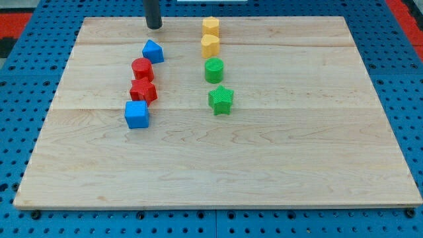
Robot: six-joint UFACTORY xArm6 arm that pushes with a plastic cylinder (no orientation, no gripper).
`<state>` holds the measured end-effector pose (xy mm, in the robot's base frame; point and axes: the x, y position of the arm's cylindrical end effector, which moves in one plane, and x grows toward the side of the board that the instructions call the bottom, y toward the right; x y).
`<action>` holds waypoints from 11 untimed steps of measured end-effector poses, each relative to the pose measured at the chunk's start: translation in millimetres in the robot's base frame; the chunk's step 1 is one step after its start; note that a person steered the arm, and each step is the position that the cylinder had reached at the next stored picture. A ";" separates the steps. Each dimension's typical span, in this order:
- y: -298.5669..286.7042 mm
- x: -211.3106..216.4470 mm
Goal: Push the heart below the hexagon
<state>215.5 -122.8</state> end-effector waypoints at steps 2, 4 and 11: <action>0.0 1.3; 79.9 97.6; 111.5 86.1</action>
<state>301.6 -11.3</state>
